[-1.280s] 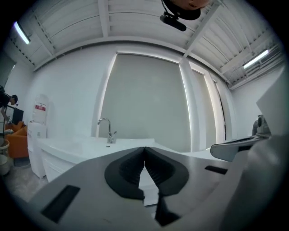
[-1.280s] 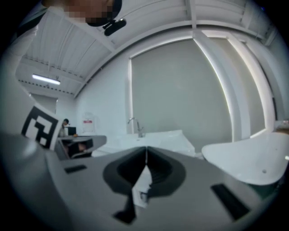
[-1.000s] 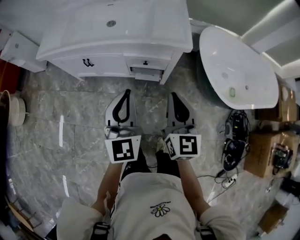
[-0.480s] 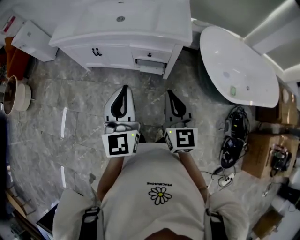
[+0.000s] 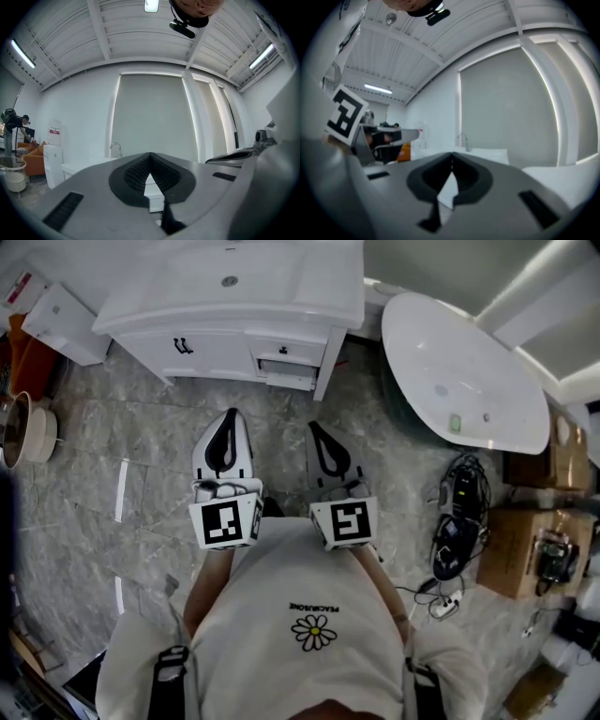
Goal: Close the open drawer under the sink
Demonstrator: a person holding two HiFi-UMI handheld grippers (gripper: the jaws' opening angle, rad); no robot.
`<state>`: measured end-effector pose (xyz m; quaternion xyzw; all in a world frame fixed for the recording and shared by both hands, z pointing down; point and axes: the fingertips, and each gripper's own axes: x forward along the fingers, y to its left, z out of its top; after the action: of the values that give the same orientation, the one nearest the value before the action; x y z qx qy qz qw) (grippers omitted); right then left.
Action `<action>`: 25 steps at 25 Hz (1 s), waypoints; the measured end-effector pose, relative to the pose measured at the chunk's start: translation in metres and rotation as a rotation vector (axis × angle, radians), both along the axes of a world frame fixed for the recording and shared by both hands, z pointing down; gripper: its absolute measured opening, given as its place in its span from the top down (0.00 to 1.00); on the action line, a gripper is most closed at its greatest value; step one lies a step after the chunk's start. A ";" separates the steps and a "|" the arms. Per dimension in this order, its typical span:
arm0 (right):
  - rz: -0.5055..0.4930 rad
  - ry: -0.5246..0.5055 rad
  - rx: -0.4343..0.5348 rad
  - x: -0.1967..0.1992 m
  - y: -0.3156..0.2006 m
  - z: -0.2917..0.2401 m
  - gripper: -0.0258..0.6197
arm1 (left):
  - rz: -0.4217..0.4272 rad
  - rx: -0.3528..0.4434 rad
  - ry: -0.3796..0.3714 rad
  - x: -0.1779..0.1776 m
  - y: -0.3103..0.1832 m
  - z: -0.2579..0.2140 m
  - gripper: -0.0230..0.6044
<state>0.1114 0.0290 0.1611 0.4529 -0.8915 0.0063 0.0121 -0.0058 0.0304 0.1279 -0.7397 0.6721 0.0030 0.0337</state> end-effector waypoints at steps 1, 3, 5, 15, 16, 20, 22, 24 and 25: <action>-0.002 0.006 0.002 0.001 0.001 0.001 0.91 | 0.006 -0.004 -0.001 0.005 0.001 0.001 0.93; -0.001 0.011 0.001 0.006 0.003 0.001 0.91 | 0.023 -0.005 0.003 0.017 0.003 0.001 0.93; 0.003 0.004 0.000 0.011 0.004 0.000 0.91 | 0.035 -0.004 0.001 0.027 0.007 0.000 0.93; -0.032 0.013 0.011 0.016 0.011 0.000 0.91 | 0.012 -0.015 0.005 0.034 0.019 0.004 0.93; -0.037 0.015 0.010 0.016 0.012 0.000 0.91 | 0.009 -0.017 0.005 0.035 0.021 0.004 0.93; -0.048 0.019 -0.004 0.018 0.015 0.003 0.91 | 0.007 -0.034 0.000 0.040 0.026 0.009 0.93; -0.049 0.016 -0.009 0.019 0.016 0.005 0.91 | 0.010 -0.037 -0.002 0.044 0.029 0.011 0.93; -0.056 0.014 -0.012 0.020 0.018 0.006 0.91 | 0.009 -0.043 -0.006 0.047 0.033 0.013 0.93; -0.060 0.012 -0.016 0.021 0.019 0.007 0.91 | 0.007 -0.048 -0.006 0.048 0.035 0.014 0.93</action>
<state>0.1321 0.0481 0.1685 0.4259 -0.9045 0.0102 0.0212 0.0424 0.0651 0.1420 -0.7427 0.6693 -0.0150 0.0177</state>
